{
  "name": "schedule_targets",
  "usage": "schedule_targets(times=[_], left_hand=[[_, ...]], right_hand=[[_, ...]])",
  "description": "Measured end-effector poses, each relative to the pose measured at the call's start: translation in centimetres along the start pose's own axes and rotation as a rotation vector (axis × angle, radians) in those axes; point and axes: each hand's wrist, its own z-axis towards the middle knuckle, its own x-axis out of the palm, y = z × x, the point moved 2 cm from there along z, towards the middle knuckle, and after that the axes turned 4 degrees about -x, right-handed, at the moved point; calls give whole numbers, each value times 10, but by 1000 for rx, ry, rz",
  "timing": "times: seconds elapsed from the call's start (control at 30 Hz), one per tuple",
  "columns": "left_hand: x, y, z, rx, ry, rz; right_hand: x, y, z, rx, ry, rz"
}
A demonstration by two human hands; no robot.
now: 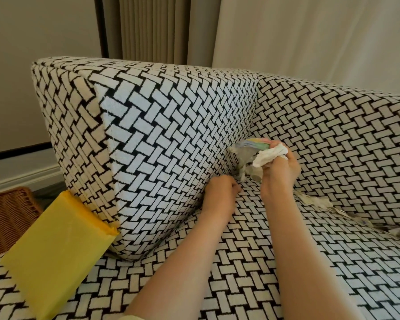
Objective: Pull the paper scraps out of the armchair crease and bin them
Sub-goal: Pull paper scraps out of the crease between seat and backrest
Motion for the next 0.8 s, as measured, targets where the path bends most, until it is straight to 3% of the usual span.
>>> schedule_targets(times=[0.3,0.47,0.63,0.8], left_hand=[[-2,8,-5,13,-63,-287],[-8,8,-15,-230,57,-772],[-22,6,-37,-493,114,-1325],[-29,3,-56,-575,141,-1487]], right_hand=[[11,15,-5,25,88,111],[16,16,-11,19,223,-143],[5,1,-23,256,119,-264],[-7,-10,-50,210,187,-612]])
